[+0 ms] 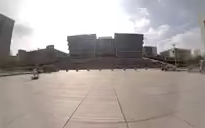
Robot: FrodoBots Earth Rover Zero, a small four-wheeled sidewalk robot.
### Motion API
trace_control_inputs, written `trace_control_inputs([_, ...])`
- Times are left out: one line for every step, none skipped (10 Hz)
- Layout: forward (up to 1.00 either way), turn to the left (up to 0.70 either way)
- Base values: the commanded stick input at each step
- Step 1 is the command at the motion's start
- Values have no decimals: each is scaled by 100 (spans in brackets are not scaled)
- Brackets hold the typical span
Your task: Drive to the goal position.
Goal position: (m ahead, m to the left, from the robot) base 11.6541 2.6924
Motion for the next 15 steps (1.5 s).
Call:
trace_control_inputs([65,0])
trace_control_inputs([63,5])
trace_control_inputs([63,32])
trace_control_inputs([62,31])
trace_control_inputs([60,26])
trace_control_inputs([59,5])
trace_control_inputs([59,0])
trace_control_inputs([60,0])
trace_control_inputs([60,0])
trace_control_inputs([60,0])
trace_control_inputs([59,34])
trace_control_inputs([59,59])
trace_control_inputs([59,59])
trace_control_inputs([59,39])
trace_control_inputs([60,5])
